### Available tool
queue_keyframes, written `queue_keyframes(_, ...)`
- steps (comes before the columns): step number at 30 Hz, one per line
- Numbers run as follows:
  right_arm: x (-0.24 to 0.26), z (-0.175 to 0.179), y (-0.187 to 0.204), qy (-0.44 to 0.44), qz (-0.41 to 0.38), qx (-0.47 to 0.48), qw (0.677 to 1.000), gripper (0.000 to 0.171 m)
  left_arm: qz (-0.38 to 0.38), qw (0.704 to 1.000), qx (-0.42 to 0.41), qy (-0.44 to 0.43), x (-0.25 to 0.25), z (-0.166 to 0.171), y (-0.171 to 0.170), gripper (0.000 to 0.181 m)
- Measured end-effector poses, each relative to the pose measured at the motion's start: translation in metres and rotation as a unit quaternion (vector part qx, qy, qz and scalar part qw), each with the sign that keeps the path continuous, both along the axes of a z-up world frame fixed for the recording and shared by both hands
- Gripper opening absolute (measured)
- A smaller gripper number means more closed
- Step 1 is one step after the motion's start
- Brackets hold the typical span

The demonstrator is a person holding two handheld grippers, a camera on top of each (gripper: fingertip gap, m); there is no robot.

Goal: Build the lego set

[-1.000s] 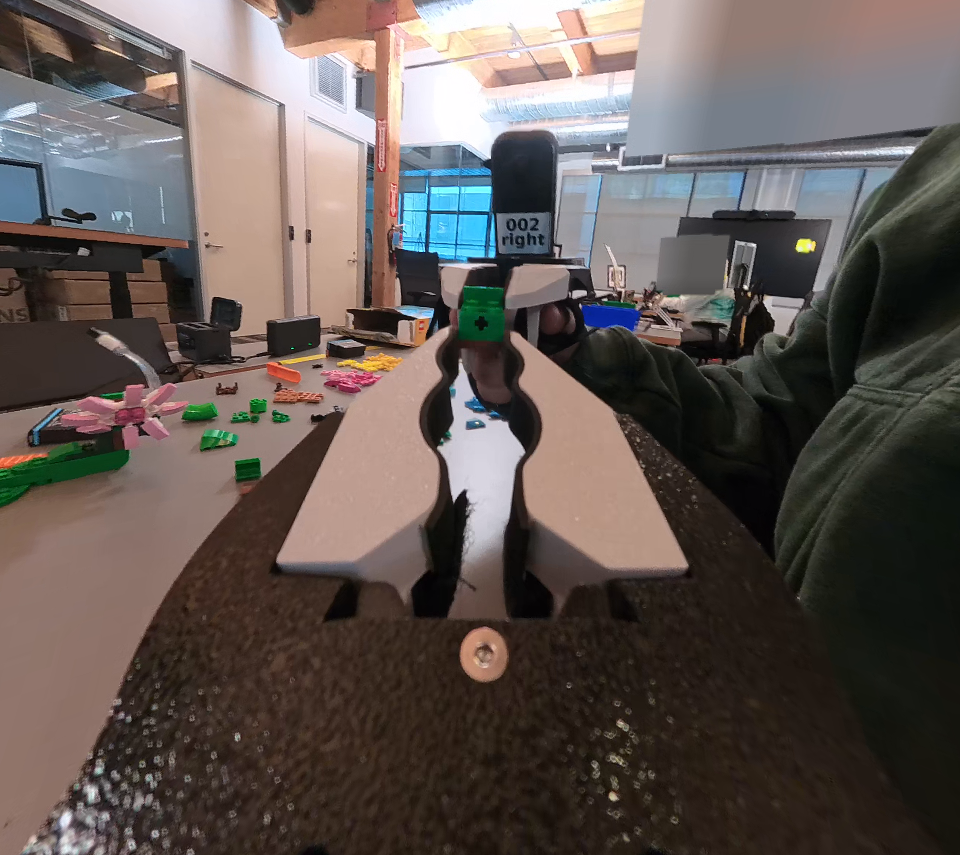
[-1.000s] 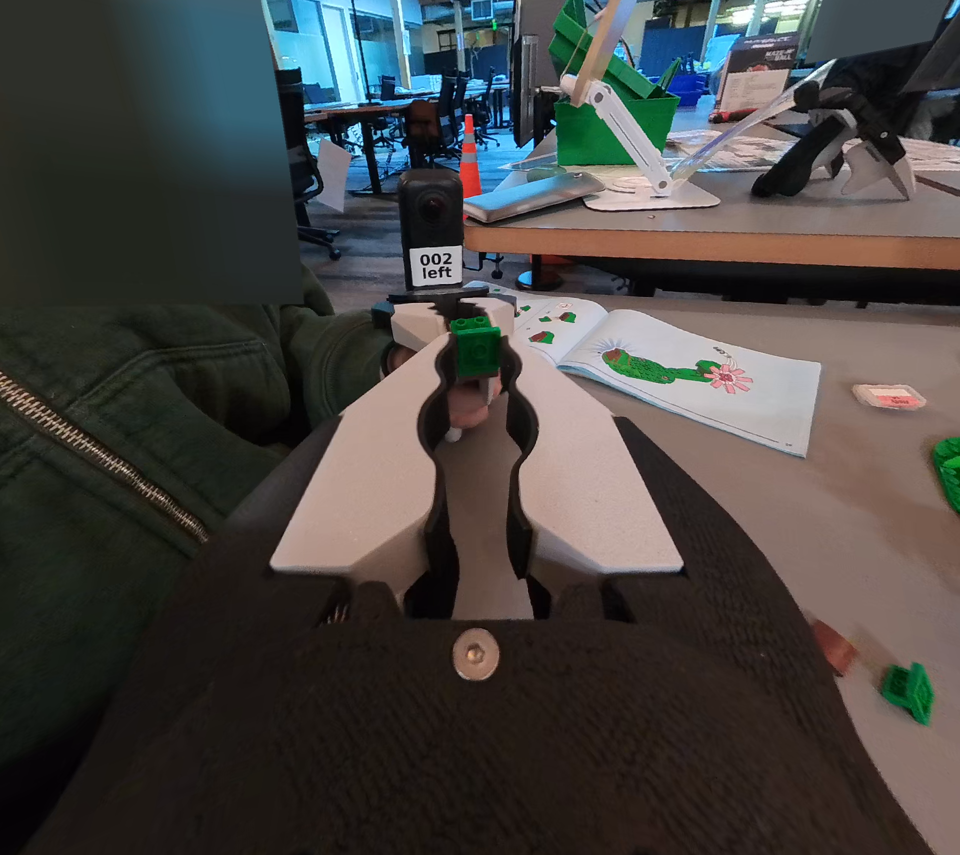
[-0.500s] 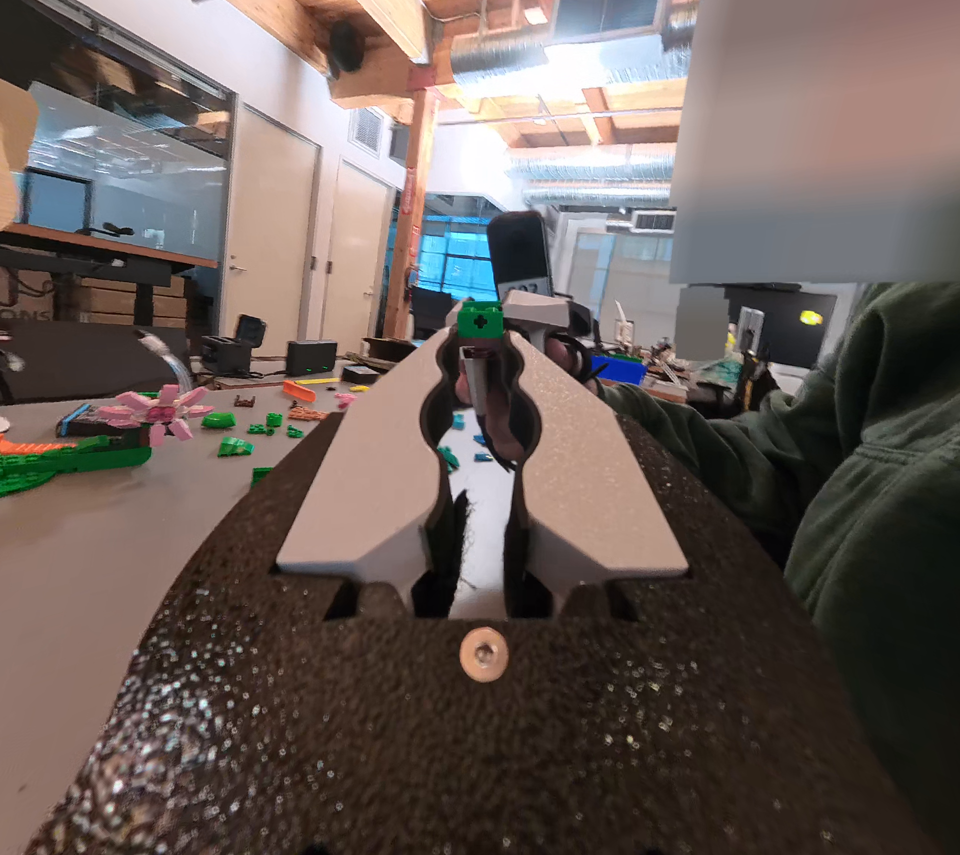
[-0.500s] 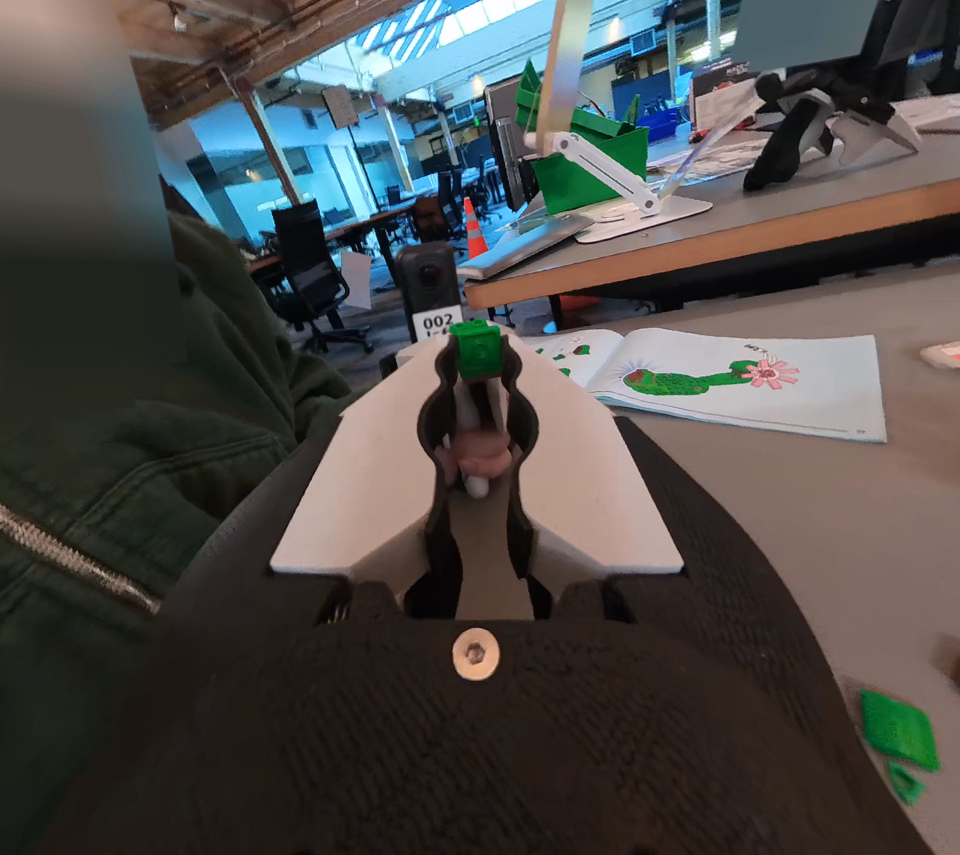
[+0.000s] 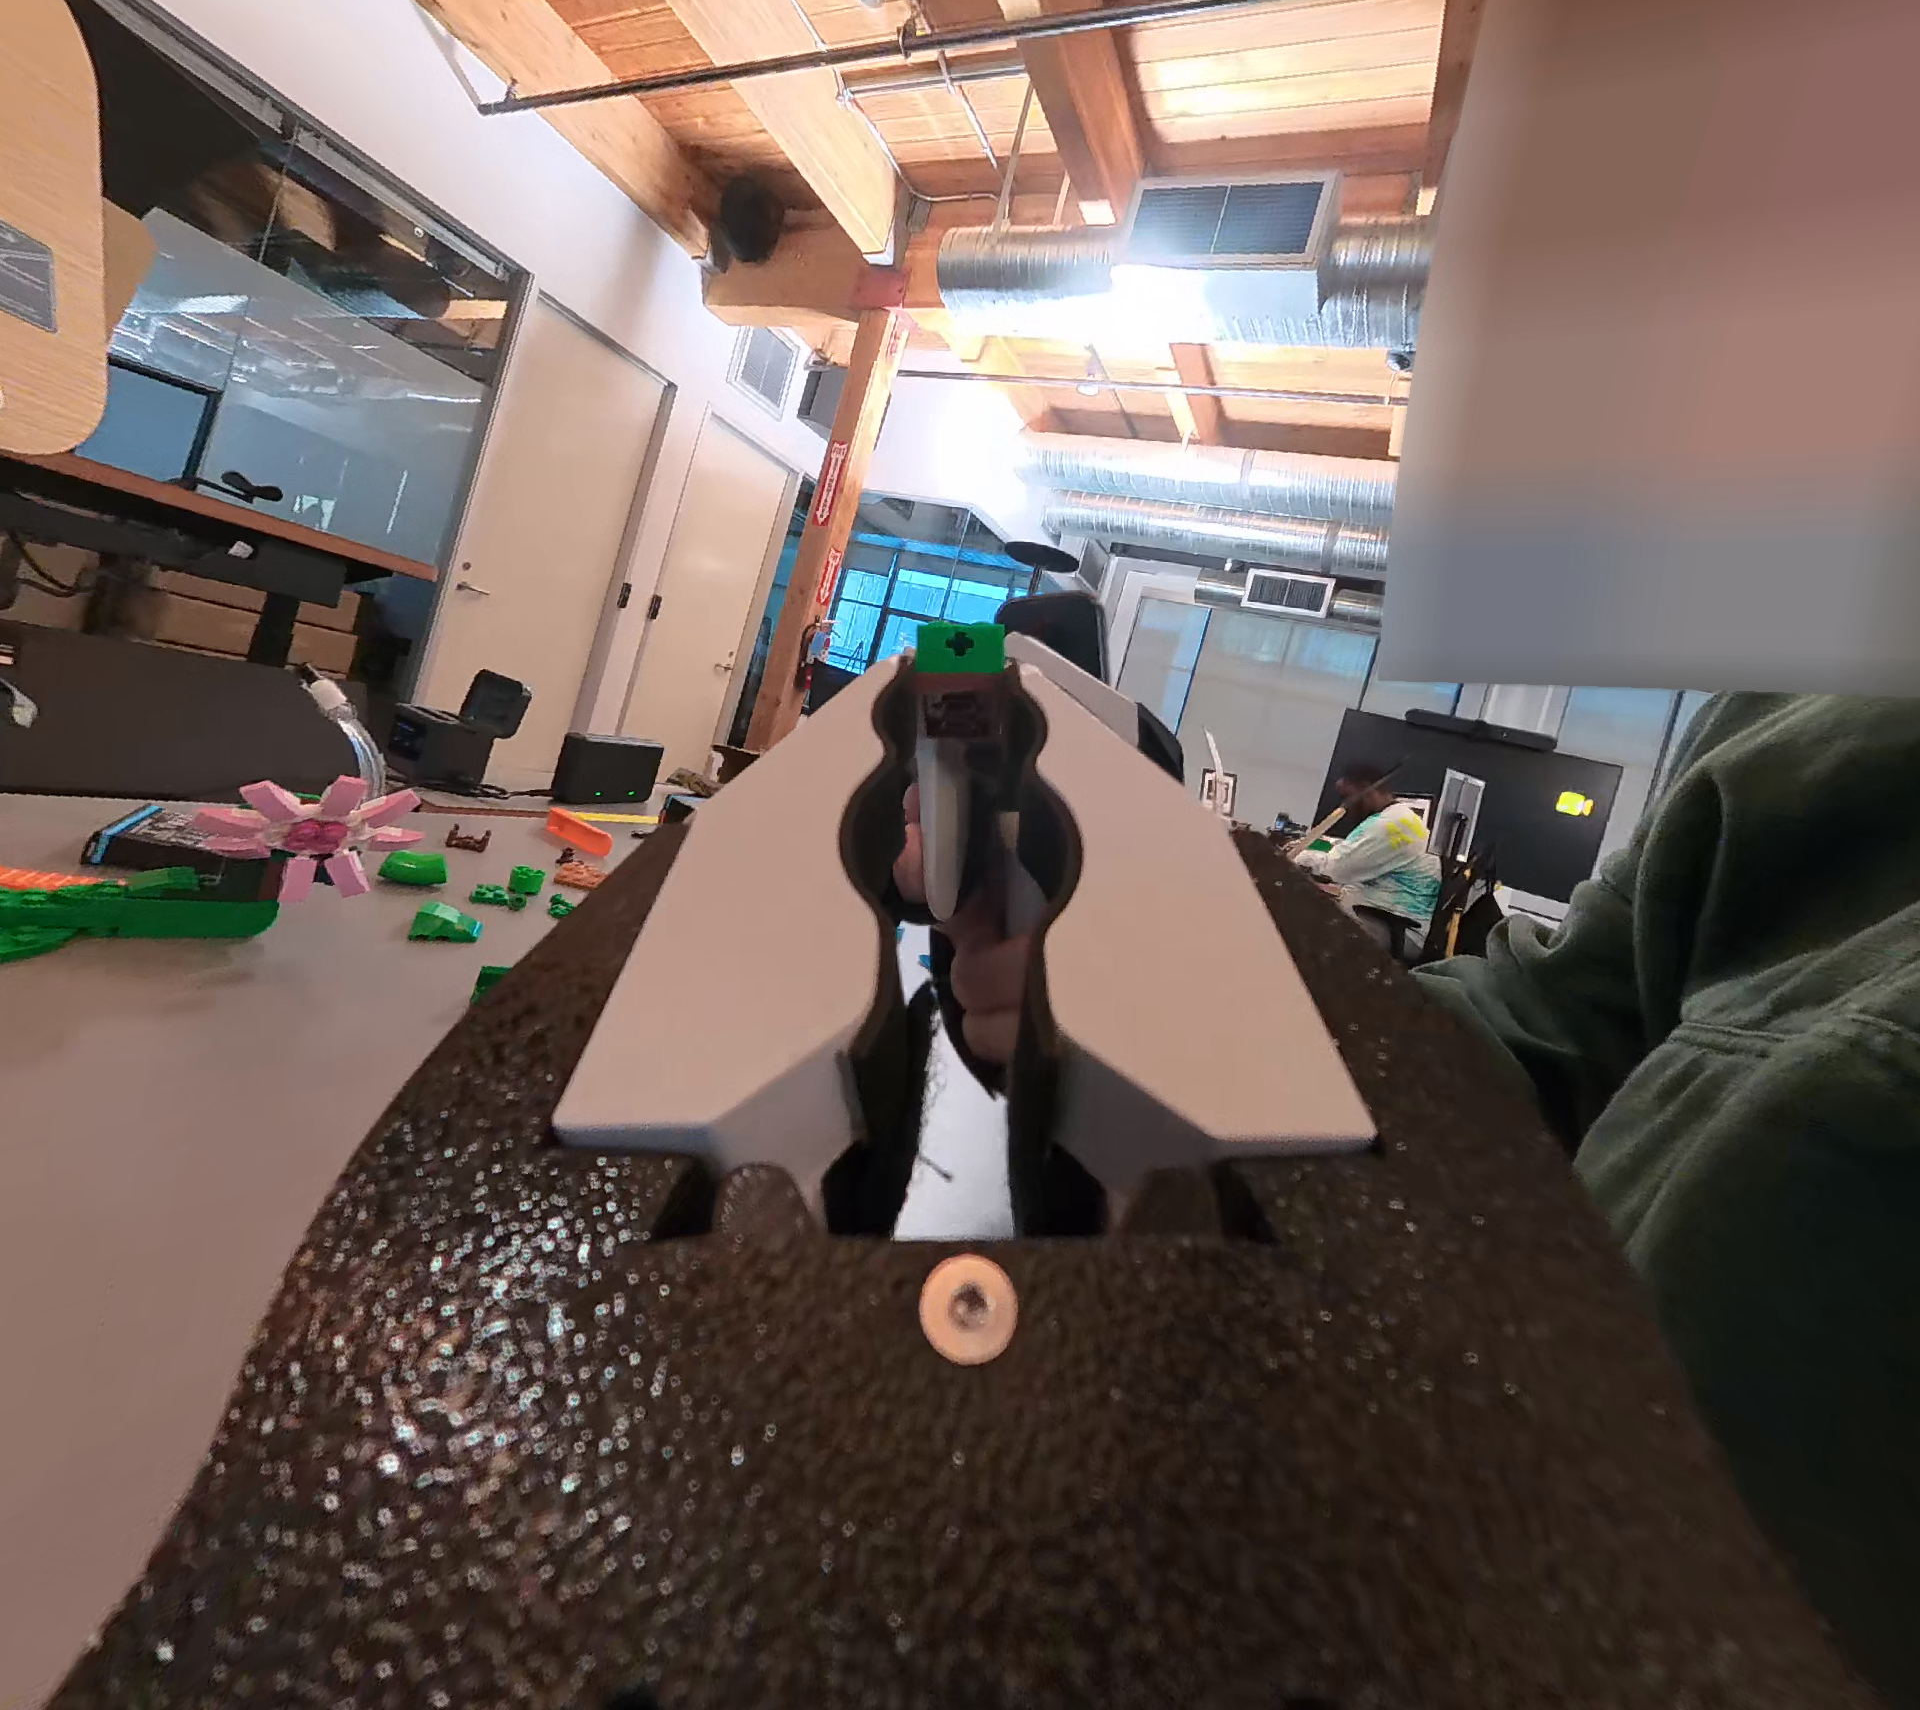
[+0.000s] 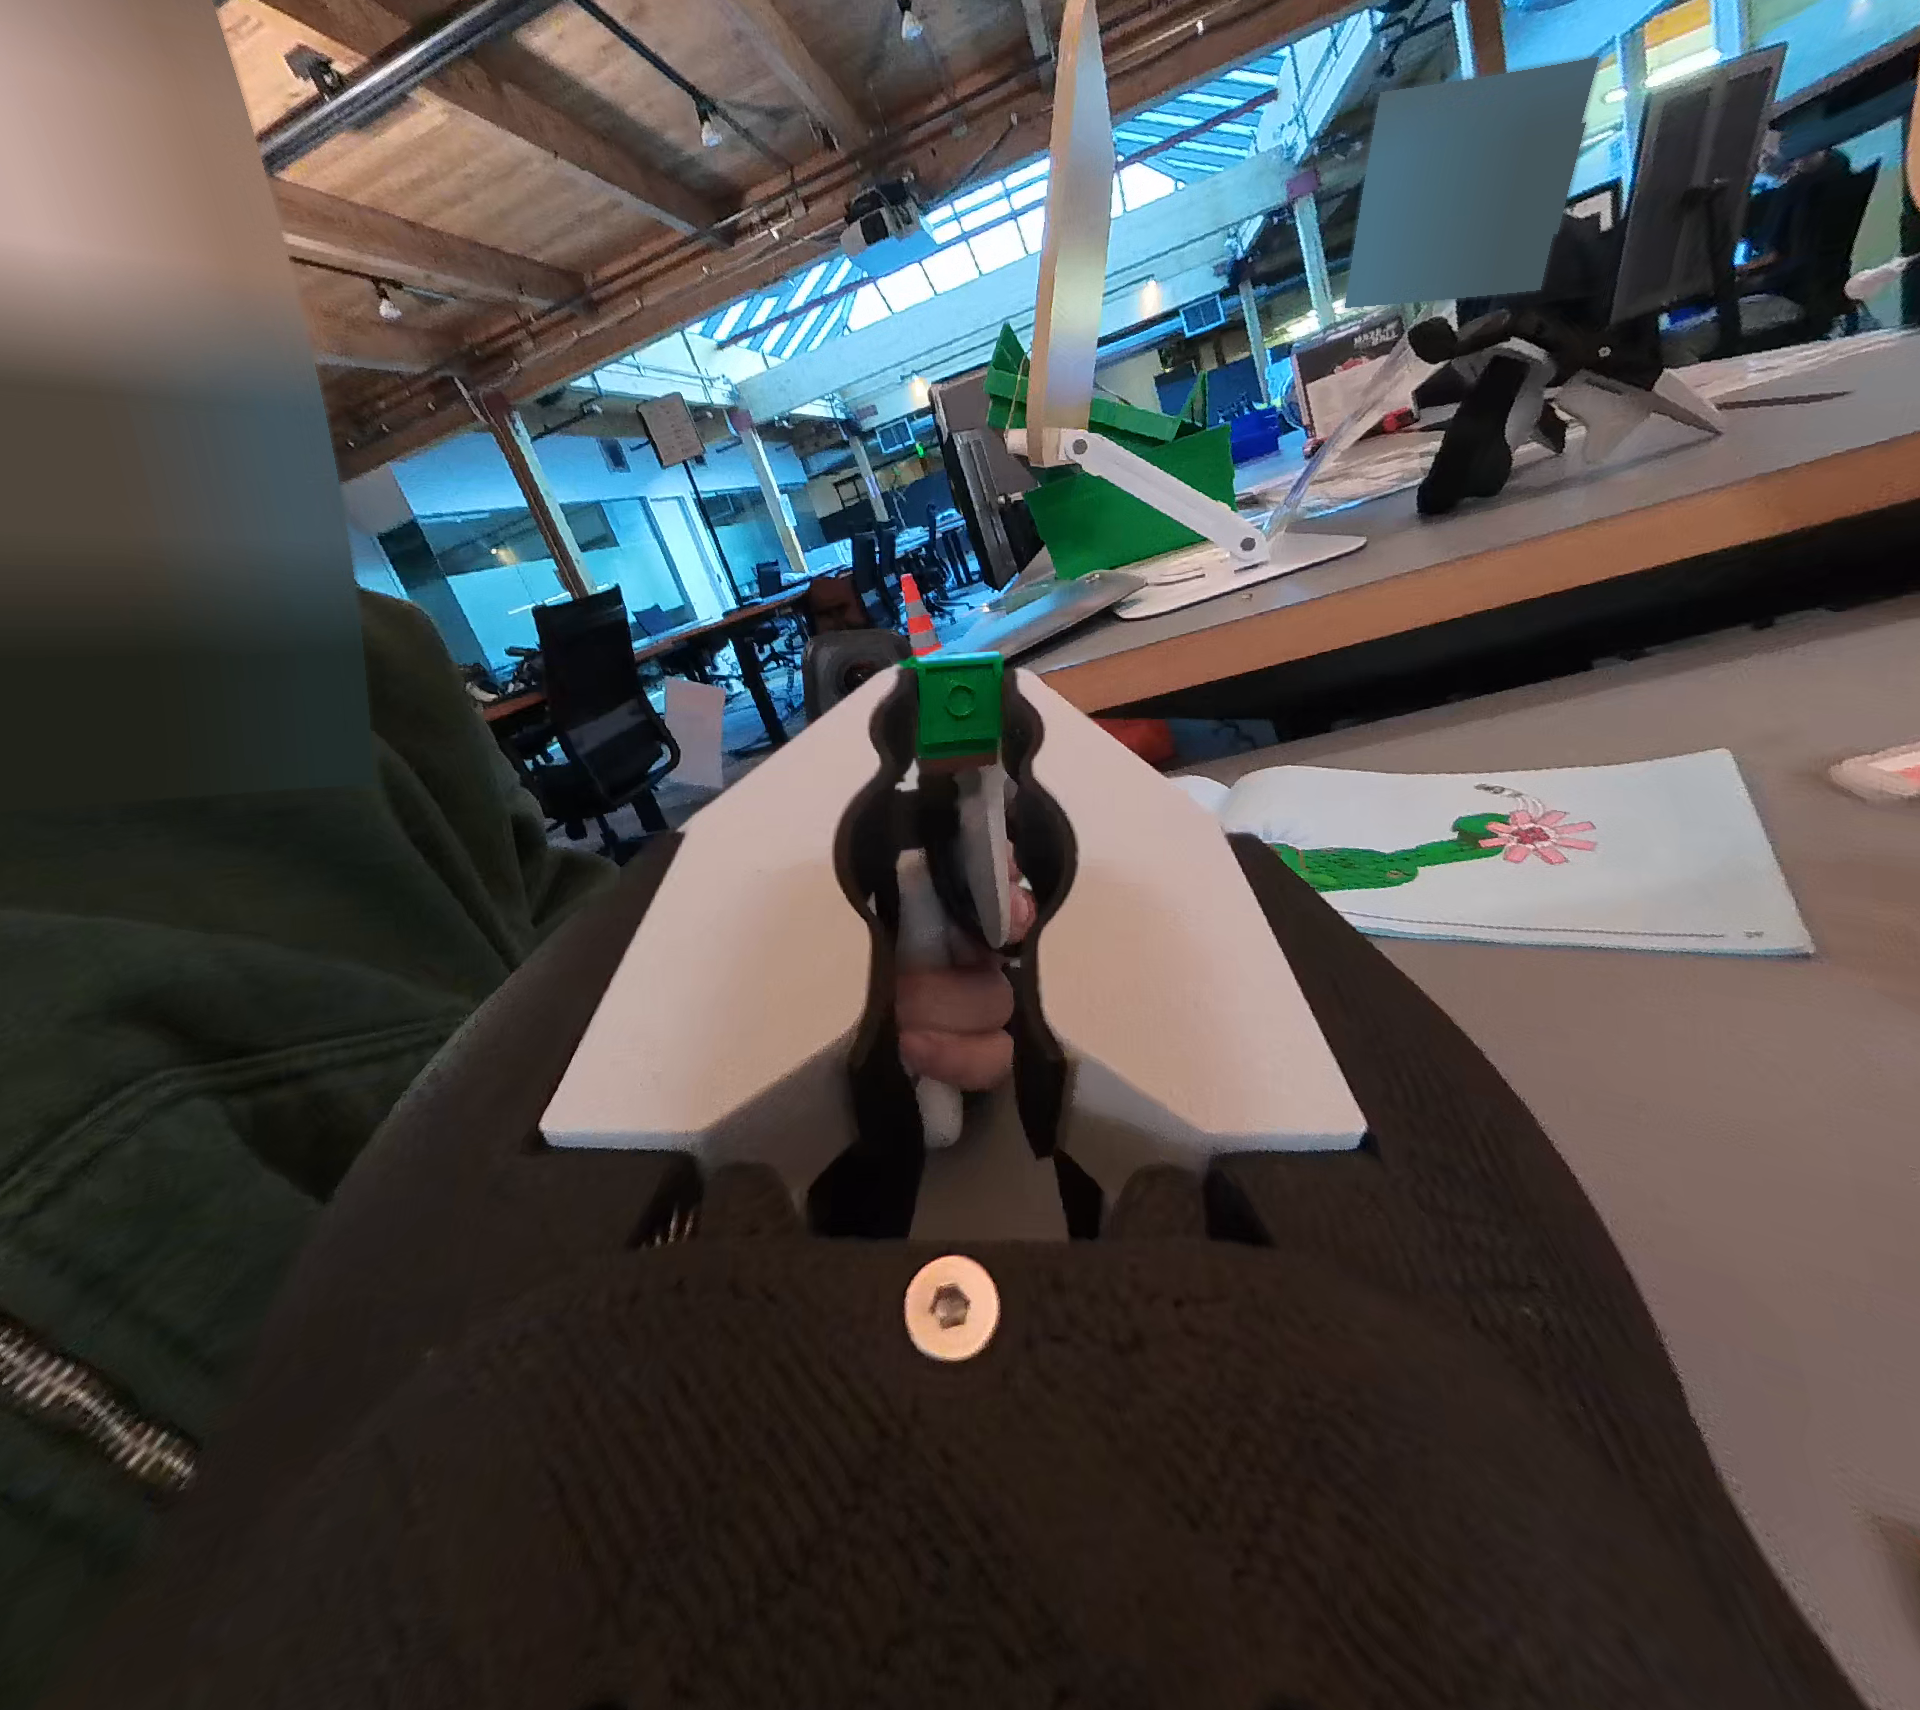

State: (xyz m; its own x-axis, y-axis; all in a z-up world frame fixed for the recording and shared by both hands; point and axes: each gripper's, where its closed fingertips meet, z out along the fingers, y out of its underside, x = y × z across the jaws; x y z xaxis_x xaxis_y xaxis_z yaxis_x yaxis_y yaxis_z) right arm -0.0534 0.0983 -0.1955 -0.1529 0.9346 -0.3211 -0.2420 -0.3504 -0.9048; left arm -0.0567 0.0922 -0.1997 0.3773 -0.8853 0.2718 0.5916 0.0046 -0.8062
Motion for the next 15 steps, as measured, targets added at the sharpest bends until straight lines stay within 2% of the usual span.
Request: queue_keyframes(15, 0.002, 0.001, -0.006, -0.012, 0.035, -0.005, 0.999, 0.014, -0.015, 0.999, 0.009, 0.040, 0.015, -0.004, -0.004, 0.014)
